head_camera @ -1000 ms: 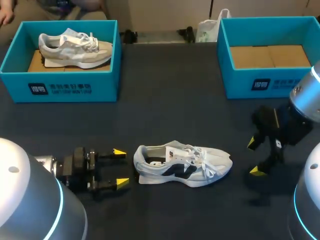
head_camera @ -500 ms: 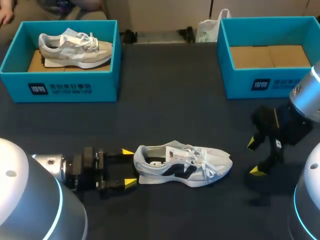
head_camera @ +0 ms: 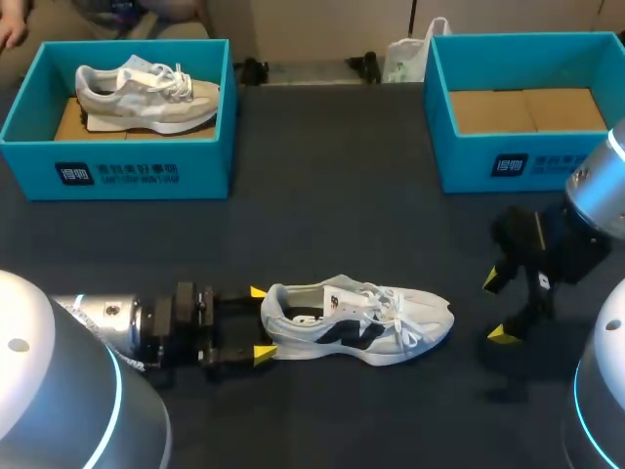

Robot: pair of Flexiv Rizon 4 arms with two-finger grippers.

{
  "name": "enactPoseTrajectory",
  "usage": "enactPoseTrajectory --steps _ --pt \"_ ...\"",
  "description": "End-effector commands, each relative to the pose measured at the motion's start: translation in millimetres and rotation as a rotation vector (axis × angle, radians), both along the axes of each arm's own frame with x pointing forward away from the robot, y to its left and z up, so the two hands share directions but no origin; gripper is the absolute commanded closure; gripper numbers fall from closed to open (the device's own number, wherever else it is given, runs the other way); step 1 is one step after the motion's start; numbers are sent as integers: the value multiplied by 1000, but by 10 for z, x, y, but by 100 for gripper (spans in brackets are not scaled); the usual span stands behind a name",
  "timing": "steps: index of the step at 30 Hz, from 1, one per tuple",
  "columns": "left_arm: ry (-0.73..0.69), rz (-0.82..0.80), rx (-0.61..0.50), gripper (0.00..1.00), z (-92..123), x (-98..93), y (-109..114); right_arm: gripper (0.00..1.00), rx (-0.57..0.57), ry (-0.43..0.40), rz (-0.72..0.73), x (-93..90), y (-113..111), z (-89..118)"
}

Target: Take the shoe out of the shoebox, open the shoe tongue, remove and reinsert the insole, then place the shoe into the shoebox

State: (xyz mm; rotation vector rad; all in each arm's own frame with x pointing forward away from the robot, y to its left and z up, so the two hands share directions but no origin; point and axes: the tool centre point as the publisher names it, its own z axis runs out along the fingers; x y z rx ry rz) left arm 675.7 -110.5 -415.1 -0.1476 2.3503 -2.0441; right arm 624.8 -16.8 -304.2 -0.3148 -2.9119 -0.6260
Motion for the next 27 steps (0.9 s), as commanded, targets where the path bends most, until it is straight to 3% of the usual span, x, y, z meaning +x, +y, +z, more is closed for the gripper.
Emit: enactPoseTrajectory --steps 1,27 --pt "1 -16 3 0 -35 20 -52 0 -1 -2 -1 -16 -2 0" --pt "-21 -23 -10 0 -70 41 -375 0 -1 -2 -1 -16 -2 0"
